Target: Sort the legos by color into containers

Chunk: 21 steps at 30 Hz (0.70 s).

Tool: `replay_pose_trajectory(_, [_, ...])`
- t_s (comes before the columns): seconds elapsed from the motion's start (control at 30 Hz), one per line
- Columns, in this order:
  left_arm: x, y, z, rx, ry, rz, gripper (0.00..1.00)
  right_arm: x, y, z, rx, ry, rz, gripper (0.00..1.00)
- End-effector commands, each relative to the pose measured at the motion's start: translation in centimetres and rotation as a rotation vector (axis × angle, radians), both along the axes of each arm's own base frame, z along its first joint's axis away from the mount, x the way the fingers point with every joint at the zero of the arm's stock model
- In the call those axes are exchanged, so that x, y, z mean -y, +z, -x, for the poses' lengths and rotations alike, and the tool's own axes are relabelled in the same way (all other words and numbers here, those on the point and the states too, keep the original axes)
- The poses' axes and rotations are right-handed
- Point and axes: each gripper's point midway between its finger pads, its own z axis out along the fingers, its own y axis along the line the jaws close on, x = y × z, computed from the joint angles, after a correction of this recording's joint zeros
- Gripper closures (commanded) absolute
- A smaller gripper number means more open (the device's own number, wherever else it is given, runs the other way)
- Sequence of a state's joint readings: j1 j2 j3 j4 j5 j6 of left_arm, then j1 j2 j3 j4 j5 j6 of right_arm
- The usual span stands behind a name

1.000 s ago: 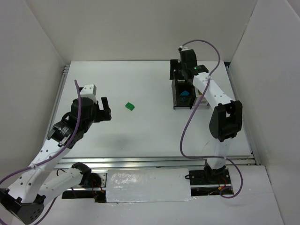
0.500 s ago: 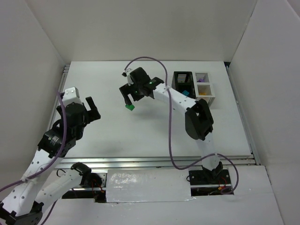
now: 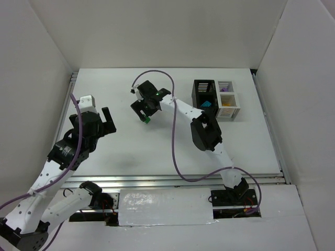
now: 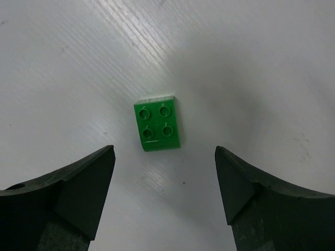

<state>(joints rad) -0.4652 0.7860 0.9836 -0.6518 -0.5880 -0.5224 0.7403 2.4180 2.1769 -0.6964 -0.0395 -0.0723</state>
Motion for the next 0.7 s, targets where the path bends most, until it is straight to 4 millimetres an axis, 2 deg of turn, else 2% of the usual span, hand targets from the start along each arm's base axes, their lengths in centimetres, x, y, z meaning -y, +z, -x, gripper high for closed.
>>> replay_pose_trajectory(0.0, [0.0, 1.2, -0.2, 0.042, -0.010, 0.005, 0.00, -1.0, -0.2, 0.3, 0.025, 0.018, 0.028, 0.17])
replay_pose_trajectory(0.07, [0.0, 1.3, -0.2, 0.046, -0.014, 0.008, 0.00, -1.4, -0.7, 0.8, 0.021, 0.025, 0.034, 0.20])
replay_pose_trajectory(0.2, [0.1, 1.2, -0.2, 0.042, -0.020, 0.006, 0.00, -1.4, -1.7, 0.4, 0.033, 0.016, 0.061, 0.24])
replay_pose_trajectory(0.53, [0.5, 1.0, -0.4, 0.027, -0.037, 0.000, 0.00, -2.3, -1.7, -0.8, 0.057, 0.010, 0.044, 0.32])
replay_pose_trajectory(0.57, [0.4, 1.1, -0.4, 0.031, -0.036, 0.002, 0.00, -2.5, -1.8, -0.6, 0.050, 0.016, 0.041, 0.36])
replay_pose_trajectory(0.67, [0.4, 1.2, -0.3, 0.036, -0.035, 0.002, 0.01, -2.8, -2.3, -0.2, 0.023, 0.026, 0.035, 0.39])
